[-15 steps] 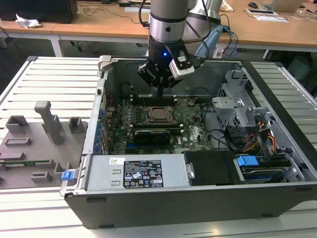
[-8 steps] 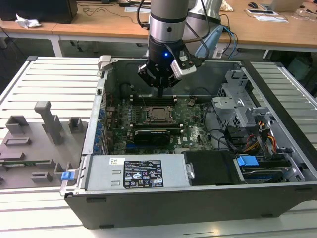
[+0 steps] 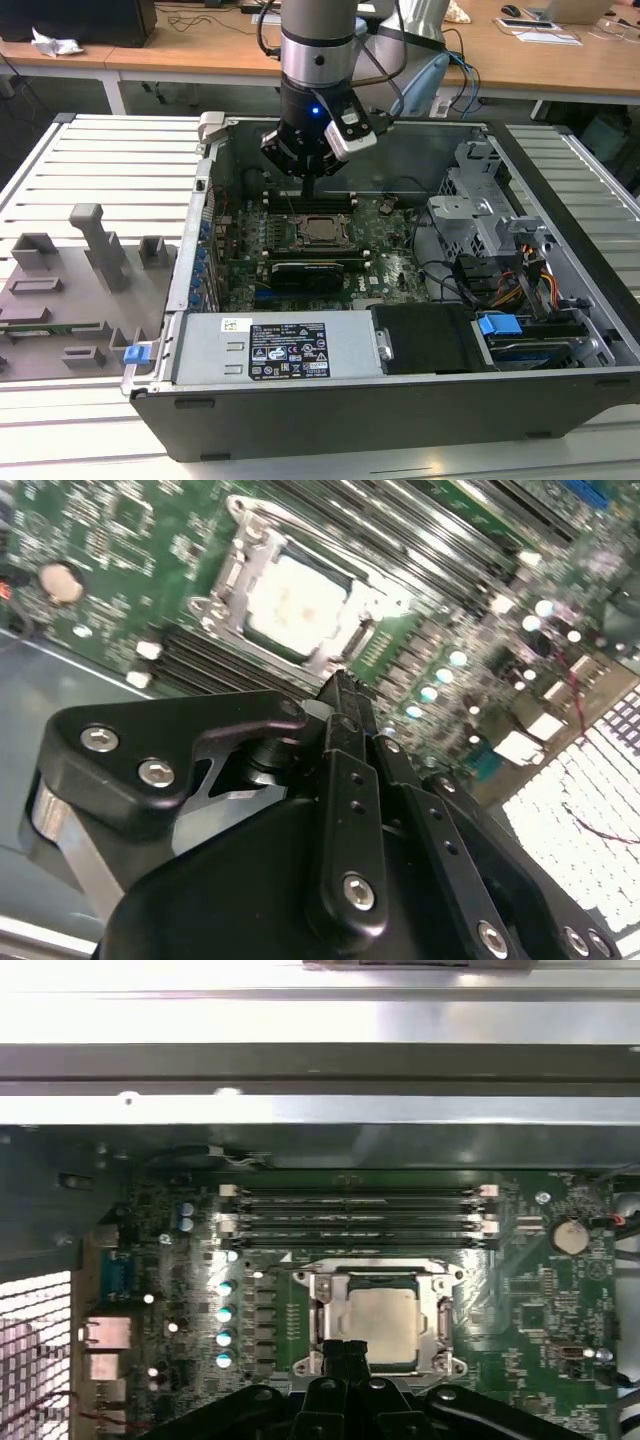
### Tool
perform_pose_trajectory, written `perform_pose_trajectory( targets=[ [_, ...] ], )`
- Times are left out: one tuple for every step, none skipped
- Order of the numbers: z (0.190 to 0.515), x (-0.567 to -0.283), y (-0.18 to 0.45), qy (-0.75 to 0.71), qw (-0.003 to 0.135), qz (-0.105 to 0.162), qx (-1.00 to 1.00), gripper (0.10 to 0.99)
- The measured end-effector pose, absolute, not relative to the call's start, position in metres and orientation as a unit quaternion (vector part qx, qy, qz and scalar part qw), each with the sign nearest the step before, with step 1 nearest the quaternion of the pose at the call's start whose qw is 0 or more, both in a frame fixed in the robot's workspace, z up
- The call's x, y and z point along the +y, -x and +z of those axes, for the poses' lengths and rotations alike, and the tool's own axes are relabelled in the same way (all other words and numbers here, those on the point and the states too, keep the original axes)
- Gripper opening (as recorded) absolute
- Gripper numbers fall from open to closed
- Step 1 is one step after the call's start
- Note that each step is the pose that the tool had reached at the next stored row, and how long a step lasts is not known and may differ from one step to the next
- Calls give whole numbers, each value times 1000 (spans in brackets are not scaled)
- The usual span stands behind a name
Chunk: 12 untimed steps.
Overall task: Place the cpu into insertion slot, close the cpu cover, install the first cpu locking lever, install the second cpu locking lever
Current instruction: 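Install the first cpu locking lever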
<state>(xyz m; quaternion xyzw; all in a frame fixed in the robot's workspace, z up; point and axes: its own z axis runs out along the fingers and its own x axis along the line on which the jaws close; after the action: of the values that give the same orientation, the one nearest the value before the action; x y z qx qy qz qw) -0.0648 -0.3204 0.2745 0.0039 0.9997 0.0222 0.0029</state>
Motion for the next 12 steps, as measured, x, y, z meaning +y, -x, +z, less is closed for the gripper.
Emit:
perform_pose_trajectory(
  targets=[
    [274, -320, 69, -4, 4, 22, 1000, 106],
    [274, -320, 73, -4, 4, 23, 1000, 106],
    [274, -320, 77, -4, 5, 23, 1000, 106],
    [273, -320, 80, -4, 6, 23, 1000, 106],
    [273, -320, 83, -4, 6, 23, 1000, 106],
    [272, -320, 87, -4, 6, 23, 1000, 106],
    [271, -320, 92, -4, 7, 23, 1000, 106],
    [271, -320, 94, -4, 7, 23, 1000, 106],
    [270, -320, 96, -4, 7, 23, 1000, 106],
    [269, -319, 97, -4, 7, 23, 1000, 106],
    [268, -318, 99, -4, 7, 23, 1000, 106],
    [268, -317, 101, -4, 7, 23, 1000, 106]
  ],
)
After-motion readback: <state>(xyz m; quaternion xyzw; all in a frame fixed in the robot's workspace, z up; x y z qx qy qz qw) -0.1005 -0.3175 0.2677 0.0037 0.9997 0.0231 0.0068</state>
